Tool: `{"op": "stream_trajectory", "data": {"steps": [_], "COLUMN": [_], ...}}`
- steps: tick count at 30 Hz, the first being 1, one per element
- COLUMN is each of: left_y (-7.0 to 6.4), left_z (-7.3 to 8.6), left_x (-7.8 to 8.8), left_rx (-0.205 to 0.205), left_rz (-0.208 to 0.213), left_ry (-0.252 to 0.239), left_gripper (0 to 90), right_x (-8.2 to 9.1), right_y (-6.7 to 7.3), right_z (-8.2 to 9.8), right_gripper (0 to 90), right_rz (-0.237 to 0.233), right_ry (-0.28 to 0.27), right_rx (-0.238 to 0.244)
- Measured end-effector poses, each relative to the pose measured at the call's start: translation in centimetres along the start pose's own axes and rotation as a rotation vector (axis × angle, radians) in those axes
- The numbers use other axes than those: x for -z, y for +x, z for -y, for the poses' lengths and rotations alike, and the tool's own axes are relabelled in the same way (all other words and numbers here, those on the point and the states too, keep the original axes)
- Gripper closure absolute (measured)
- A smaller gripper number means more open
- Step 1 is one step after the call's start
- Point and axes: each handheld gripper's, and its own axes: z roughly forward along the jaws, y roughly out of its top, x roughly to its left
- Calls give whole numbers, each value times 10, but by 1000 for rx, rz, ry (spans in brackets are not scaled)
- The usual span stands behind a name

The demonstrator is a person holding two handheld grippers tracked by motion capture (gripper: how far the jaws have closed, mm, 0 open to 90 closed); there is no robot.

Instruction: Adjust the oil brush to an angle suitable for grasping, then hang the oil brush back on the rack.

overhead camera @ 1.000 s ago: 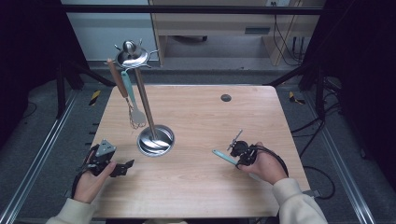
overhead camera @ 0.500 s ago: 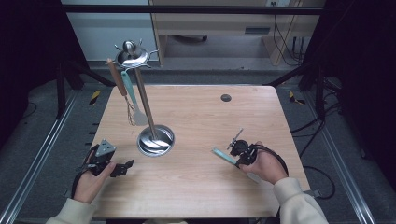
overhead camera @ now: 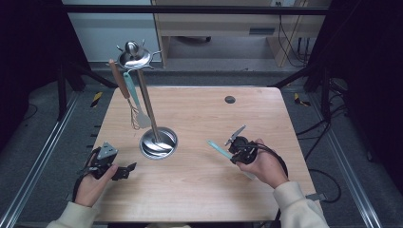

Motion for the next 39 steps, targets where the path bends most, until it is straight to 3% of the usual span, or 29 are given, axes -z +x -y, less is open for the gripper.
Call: {"op": "stream_trajectory", "data": {"steps": [6,17,39], "left_y": [0,1,6], "left_z": [0,1,4], "left_x": [0,0,2], "left_rx": [-2,1,13], "left_rz": [-3,-13,-24], "left_ry": [2,-3,-2], "left_gripper": [67,66,65], "right_x": [13,36,77], "right_y": [9,17,39], "right_z": [-13,-29,-63], "right_gripper": [827,827,827], "right_rz": [-2,14,50], "right_ry": [-73,-254,-528], "right_rx": [0,-50,-74]}}
